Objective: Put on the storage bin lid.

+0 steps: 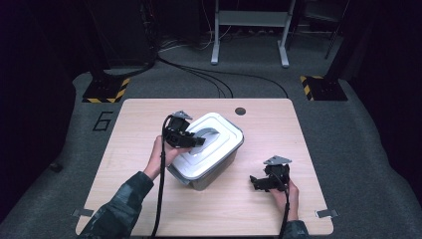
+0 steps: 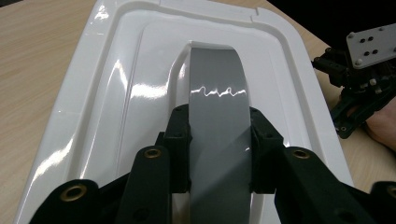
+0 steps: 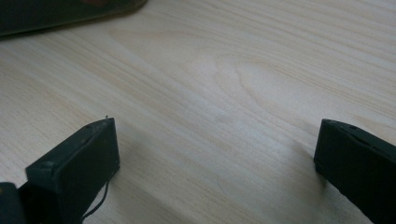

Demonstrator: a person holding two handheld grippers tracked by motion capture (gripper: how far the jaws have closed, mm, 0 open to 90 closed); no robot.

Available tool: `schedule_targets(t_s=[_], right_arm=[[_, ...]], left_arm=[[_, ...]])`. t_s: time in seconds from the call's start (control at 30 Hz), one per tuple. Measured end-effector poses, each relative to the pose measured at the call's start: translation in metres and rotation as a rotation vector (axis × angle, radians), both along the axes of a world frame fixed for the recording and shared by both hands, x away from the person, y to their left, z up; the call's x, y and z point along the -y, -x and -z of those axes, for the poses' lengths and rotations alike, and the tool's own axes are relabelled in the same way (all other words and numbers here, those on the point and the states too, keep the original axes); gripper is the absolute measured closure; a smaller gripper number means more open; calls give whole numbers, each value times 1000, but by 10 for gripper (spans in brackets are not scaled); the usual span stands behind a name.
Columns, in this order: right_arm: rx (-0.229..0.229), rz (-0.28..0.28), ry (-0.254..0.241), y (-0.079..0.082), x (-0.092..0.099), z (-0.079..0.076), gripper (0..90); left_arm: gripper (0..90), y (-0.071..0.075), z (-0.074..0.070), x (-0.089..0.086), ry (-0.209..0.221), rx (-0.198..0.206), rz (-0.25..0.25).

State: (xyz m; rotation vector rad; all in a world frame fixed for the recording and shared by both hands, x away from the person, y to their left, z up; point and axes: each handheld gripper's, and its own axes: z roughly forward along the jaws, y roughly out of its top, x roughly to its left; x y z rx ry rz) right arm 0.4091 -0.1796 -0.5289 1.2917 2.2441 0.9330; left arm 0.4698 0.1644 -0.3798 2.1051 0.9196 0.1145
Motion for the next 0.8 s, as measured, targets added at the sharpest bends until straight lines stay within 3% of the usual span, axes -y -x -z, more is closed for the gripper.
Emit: schedule_targets(t_s=[0.33, 0.8], right_arm=[[-2, 6, -5, 0, 0, 0, 0], [-3, 6, -5, 0, -1, 0, 0]], left_arm=[[664, 1, 2, 5, 12, -4, -1], [654, 6, 5, 5, -10, 10, -1]])
